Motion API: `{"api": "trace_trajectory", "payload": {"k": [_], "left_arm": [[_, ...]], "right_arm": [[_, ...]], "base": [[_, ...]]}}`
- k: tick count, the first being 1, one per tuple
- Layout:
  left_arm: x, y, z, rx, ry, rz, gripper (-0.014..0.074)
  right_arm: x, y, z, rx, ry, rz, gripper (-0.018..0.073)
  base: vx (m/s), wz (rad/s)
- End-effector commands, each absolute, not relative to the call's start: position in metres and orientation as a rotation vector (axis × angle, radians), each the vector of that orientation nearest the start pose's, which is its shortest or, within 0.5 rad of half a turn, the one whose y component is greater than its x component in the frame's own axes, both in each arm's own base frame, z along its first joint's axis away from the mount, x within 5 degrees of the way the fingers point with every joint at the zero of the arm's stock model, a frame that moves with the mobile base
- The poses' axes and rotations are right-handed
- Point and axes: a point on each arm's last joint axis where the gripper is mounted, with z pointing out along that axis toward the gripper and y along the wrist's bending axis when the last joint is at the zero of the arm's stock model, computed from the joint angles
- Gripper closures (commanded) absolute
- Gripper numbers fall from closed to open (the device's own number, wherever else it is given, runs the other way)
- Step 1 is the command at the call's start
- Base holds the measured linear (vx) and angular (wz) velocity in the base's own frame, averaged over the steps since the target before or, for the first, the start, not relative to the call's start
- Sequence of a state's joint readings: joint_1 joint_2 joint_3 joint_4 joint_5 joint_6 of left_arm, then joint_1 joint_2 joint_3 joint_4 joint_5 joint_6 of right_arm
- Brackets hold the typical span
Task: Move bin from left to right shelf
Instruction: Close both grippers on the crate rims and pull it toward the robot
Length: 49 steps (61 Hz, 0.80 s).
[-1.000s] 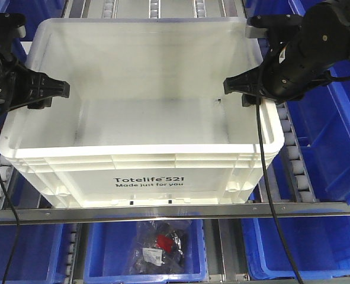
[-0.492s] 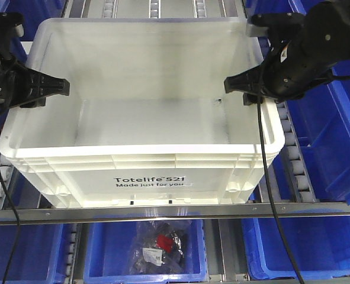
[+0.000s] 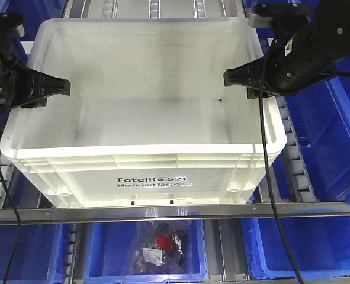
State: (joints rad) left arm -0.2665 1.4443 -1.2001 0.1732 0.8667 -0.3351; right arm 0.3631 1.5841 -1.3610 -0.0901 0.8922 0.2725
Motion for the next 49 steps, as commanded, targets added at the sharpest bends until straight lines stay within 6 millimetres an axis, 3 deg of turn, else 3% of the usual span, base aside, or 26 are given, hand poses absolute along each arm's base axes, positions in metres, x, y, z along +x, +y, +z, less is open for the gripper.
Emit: {"api": "trace_trajectory", "payload": {"k": [1,16,32,49], "left_arm": [[0.292,-0.068,0.333,0.04,2.485,-0.006,0.0492],[0.287,-0.066,0.34,0.037,2.463,-0.014,0.0492],[0.278,-0.064,0.352,0.032,2.429,-0.025,0.0492],[0.261,-0.061,0.371,0.012,2.365,-0.079,0.0492]], "right_arm": [[0.318,0.109,0.341,-0.193,2.489,0.103,0.0422],[0.317,0.109,0.341,-0.193,2.496,0.1,0.0446],[0.316,0.109,0.342,-0.192,2.494,0.1,0.0571],[0.306,0.105,0.359,-0.184,2.437,0.121,0.0568]], "base": [[0.0,0.0],[0.0,0.0],[0.0,0.0],[0.0,0.0]]}}
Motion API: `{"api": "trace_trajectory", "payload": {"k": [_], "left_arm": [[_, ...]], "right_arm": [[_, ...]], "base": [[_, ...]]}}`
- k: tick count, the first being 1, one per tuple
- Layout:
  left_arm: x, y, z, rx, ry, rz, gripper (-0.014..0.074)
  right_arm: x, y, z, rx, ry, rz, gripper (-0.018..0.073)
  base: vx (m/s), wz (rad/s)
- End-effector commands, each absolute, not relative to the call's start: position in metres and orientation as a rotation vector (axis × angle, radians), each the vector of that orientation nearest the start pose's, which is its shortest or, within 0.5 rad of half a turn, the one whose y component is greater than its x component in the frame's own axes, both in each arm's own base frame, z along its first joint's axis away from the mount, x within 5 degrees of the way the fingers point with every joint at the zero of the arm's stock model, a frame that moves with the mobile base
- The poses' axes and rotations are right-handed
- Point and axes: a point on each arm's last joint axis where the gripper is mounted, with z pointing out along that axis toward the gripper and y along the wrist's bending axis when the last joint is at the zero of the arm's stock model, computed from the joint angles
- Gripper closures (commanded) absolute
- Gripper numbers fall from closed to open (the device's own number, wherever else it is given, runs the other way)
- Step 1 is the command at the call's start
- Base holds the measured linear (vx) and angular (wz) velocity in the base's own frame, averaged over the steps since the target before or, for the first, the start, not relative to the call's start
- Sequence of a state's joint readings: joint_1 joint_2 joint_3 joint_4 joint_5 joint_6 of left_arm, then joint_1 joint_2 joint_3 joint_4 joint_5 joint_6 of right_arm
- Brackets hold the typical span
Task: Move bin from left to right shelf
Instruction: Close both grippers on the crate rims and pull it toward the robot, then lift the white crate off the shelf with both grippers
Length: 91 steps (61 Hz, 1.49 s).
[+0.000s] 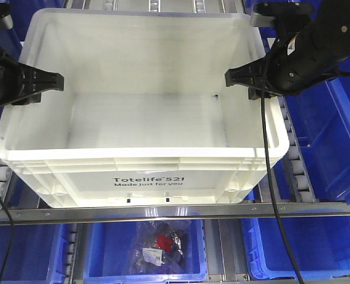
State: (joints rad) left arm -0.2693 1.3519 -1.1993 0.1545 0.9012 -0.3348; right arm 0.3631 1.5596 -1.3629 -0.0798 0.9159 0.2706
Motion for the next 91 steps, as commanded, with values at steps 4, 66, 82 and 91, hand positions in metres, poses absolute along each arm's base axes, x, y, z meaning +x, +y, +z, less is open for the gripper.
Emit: {"api": "trace_trajectory", "payload": {"k": [4,66,82,91], "left_arm": [[0.256,-0.06,0.377,0.009,2.344,-0.088,0.0492],[0.168,-0.048,0.403,0.022,2.127,-0.267,0.0492],[0.168,-0.048,0.391,0.024,2.15,-0.262,0.0492],[0.168,-0.048,0.39,0.023,2.16,-0.258,0.0492]], "right_arm": [[0.301,0.103,0.367,-0.181,2.407,0.131,0.0568],[0.207,0.069,0.397,-0.162,2.17,0.206,0.0564],[0.207,0.069,0.398,-0.161,2.167,0.208,0.0564],[0.207,0.069,0.397,-0.161,2.172,0.206,0.0564]], "base": [[0.0,0.0],[0.0,0.0],[0.0,0.0],[0.0,0.0]]}}
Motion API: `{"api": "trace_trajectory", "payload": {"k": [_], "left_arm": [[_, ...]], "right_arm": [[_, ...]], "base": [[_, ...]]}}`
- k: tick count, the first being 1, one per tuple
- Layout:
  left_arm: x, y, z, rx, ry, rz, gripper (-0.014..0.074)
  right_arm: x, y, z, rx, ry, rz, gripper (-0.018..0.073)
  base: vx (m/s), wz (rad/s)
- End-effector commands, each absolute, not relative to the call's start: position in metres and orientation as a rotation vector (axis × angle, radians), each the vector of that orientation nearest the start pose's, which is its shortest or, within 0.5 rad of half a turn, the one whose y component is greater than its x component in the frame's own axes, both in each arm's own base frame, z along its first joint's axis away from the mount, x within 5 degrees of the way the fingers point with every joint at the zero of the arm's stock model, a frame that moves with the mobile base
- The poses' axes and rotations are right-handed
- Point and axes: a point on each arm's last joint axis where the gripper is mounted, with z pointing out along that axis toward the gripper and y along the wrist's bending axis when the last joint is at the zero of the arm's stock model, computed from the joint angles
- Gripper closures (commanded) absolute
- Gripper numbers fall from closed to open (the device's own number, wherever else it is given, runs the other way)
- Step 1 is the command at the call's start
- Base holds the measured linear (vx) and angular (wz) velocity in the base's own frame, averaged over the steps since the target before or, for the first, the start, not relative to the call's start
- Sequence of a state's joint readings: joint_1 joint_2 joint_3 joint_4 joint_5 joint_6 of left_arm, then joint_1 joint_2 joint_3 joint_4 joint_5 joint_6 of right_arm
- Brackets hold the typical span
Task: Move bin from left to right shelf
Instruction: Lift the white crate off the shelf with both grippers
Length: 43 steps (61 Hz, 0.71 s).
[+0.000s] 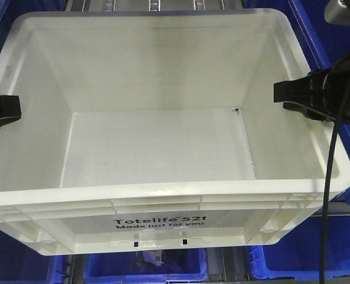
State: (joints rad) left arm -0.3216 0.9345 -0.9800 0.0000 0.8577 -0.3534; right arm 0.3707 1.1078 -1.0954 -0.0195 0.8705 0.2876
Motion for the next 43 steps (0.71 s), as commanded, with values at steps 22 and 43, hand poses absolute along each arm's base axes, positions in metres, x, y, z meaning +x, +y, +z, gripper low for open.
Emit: {"api": "trace_trajectory", "payload": {"k": [22,43], "left_arm": [[0.1675,-0.0481,0.3898,0.023,2.163,-0.257,0.0492],[0.1675,-0.0481,0.3898,0.023,2.163,-0.257,0.0492]], "right_arm": [[0.2071,0.0689,0.3972,-0.161,2.172,0.206,0.0564],[0.2071,0.0689,0.3972,-0.161,2.172,0.206,0.0564]], "base": [[0.0,0.0],[0.0,0.0]]}}
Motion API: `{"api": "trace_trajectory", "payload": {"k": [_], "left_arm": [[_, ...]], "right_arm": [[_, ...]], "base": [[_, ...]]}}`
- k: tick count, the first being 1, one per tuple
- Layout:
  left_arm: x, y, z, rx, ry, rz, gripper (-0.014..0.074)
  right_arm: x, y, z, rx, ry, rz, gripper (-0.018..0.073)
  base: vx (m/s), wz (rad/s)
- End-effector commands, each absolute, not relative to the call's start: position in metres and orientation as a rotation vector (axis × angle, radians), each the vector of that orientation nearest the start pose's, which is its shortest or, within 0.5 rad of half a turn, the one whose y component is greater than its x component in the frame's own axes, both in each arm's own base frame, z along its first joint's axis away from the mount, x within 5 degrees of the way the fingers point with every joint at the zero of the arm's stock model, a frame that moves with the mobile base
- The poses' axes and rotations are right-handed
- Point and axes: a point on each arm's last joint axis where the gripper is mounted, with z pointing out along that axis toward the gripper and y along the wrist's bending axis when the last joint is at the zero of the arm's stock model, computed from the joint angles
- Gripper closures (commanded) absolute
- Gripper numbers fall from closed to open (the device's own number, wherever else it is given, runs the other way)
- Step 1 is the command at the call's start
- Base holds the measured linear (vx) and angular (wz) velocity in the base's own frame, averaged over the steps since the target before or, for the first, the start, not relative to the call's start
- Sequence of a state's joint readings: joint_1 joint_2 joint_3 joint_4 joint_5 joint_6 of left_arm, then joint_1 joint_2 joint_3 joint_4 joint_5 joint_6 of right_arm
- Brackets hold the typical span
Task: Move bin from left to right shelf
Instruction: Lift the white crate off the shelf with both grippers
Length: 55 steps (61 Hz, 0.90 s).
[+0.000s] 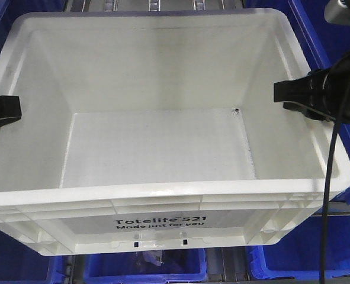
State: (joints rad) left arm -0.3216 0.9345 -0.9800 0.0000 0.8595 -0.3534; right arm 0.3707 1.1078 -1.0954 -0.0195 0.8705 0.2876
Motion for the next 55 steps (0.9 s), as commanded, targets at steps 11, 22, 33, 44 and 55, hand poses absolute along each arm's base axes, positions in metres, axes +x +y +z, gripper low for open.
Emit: {"api": "trace_trajectory", "payload": {"k": [11,22,33,44,55], "left_arm": [[0.1675,-0.0481,0.3898,0.023,2.163,-0.257,0.0492],[0.1675,-0.0481,0.3898,0.023,2.163,-0.257,0.0492],[0.1675,-0.0482,0.3898,0.023,2.162,-0.258,0.0492],[0.1675,-0.0482,0.3898,0.023,2.162,-0.258,0.0492],[0.1675,-0.0482,0.3898,0.023,2.162,-0.258,0.0492]], "right_arm": [[0.2071,0.0689,0.3972,-0.161,2.172,0.206,0.0564],[0.2071,0.0689,0.3972,-0.161,2.172,0.206,0.0564],[0.2071,0.0689,0.3972,-0.161,2.172,0.206,0.0564],[0.2071,0.0689,0.3972,-0.161,2.172,0.206,0.0564],[0.2071,0.0689,0.3972,-0.161,2.172,0.206,0.0564]], "base": [[0.0,0.0],[0.0,0.0],[-0.02,-0.01],[-0.08,-0.01],[-0.11,0.02]]}}
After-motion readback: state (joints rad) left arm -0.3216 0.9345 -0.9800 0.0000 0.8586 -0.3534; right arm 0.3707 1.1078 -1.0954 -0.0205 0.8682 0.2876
